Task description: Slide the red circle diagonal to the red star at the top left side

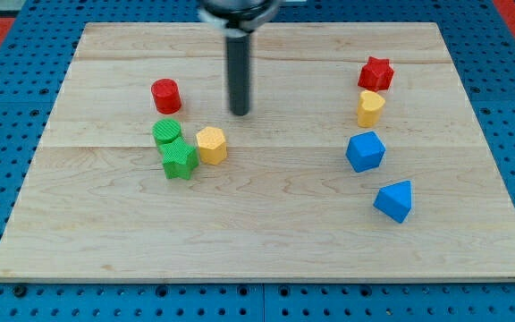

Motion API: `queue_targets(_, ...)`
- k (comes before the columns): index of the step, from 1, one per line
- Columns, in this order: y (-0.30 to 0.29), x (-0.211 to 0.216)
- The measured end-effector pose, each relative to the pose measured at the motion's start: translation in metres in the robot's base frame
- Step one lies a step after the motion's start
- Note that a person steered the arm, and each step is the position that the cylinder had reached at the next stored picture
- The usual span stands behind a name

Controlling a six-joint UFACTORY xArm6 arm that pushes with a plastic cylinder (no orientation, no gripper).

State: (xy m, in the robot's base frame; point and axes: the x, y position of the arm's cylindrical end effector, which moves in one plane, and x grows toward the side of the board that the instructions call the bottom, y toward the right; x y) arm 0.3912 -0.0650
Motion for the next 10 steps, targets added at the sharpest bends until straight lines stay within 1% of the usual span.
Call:
queue_targets(1, -0.135, -0.013)
queue_targets(2, -0.063, -0.074)
queue_targets(3, -0.064, -0.107)
queue_targets(4, -0.164, -0.102)
queue_targets(5, -0.09, -0.139)
queue_targets(6, 0.026, -0.144)
queue_targets(7, 0.12, -0.154)
queue_targets(8, 0.09, -0.156)
queue_targets(9, 0.097, -0.185)
queue_targets(10, 0.126, -0.186)
